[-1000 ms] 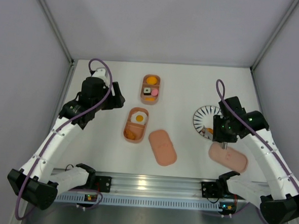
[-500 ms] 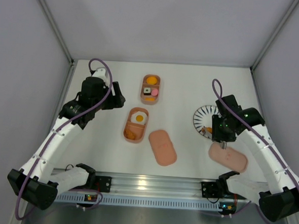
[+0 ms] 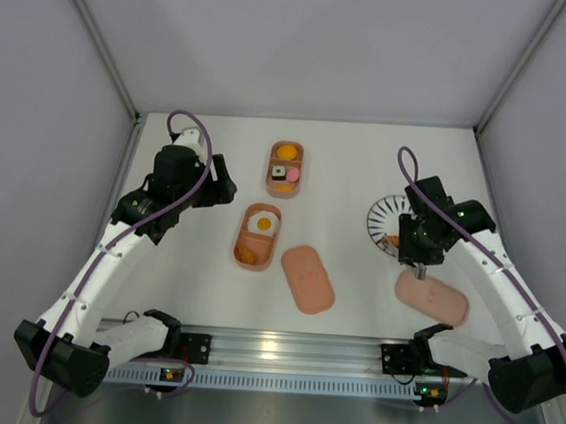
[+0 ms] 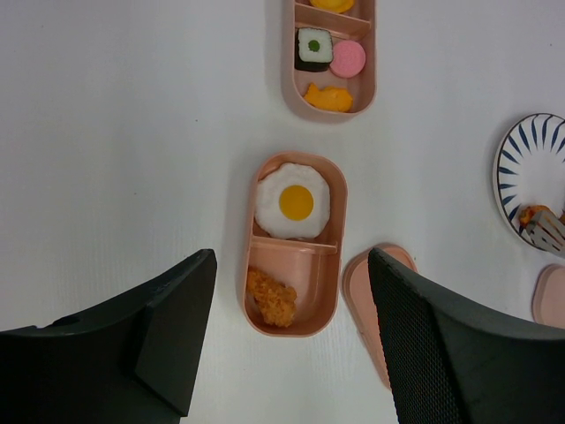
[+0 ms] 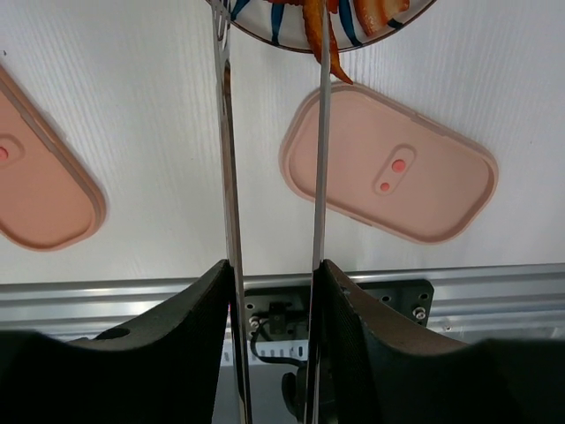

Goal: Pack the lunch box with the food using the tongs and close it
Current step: Pick up the fake food from the plate.

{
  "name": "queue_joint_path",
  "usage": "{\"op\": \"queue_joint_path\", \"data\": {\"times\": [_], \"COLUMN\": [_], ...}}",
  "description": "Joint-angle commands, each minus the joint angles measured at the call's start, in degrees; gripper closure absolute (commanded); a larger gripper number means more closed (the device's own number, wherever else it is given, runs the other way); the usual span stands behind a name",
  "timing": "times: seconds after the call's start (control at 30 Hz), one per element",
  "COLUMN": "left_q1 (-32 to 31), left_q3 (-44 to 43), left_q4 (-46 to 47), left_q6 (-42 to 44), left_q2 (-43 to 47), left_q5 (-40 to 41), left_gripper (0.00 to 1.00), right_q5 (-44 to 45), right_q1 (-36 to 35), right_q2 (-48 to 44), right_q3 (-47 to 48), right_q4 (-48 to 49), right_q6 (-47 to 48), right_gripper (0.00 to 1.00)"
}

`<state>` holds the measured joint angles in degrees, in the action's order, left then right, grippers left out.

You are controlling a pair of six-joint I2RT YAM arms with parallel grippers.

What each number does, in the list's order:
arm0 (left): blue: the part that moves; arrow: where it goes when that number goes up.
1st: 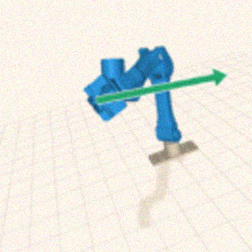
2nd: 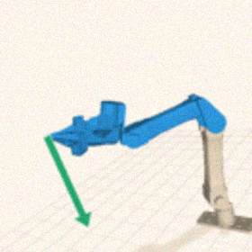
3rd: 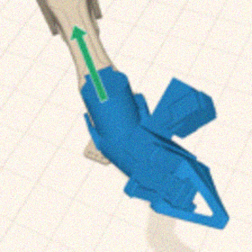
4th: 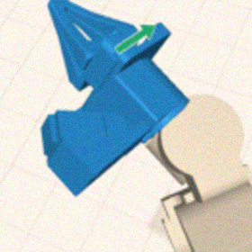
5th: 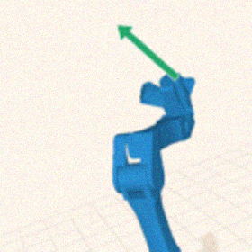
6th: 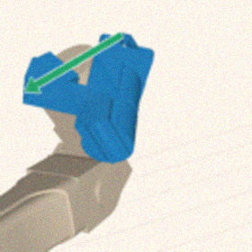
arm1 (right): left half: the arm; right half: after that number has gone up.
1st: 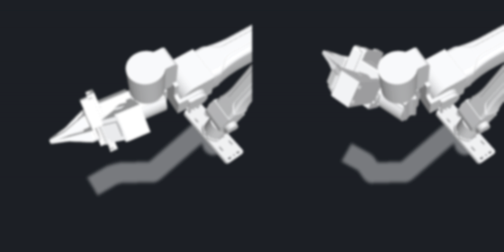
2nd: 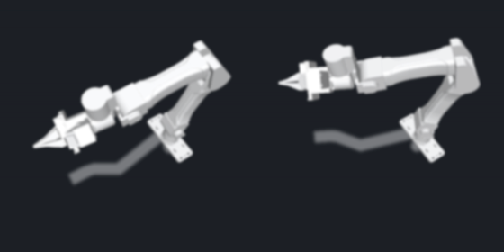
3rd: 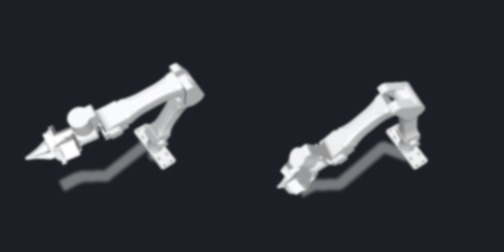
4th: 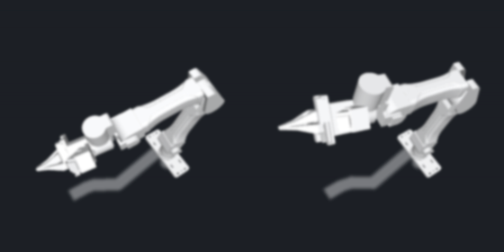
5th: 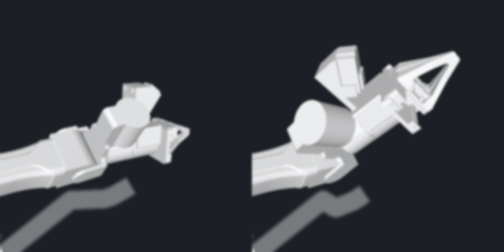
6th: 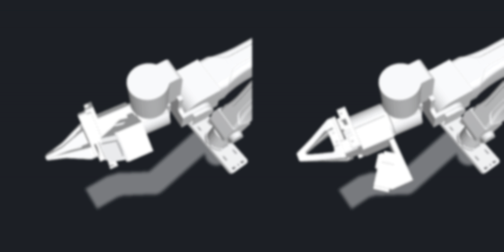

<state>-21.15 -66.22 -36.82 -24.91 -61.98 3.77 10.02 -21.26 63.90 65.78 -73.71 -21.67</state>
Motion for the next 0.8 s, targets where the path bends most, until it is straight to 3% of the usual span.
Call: {"op": "queue_joint_path", "data": {"times": [0.0,0.3,0.77], "left_q1": [0.32,0.32,0.32], "left_q3": [-1.02,-1.02,-0.67], "left_q4": [2.89,2.89,3.07], "left_q6": [0.3,0.21,-0.23], "left_q2": [0.8,0.63,0.19], "left_q5": [-0.78,-0.7,-0.96], "left_gripper": [0.25,0.25,0.26], "right_q5": [1.15,-2.29,-0.18], "right_q1": [-0.19,-0.19,1.39], "right_q2": [1.14,3.86,4.84], "right_q3": [1.81,2.25,4.62], "right_q4": [7.08,14.38,16.59], "right_q6": [-0.74,-2.67,-2.76], "right_gripper": [0.57,0.57,0.56]}}
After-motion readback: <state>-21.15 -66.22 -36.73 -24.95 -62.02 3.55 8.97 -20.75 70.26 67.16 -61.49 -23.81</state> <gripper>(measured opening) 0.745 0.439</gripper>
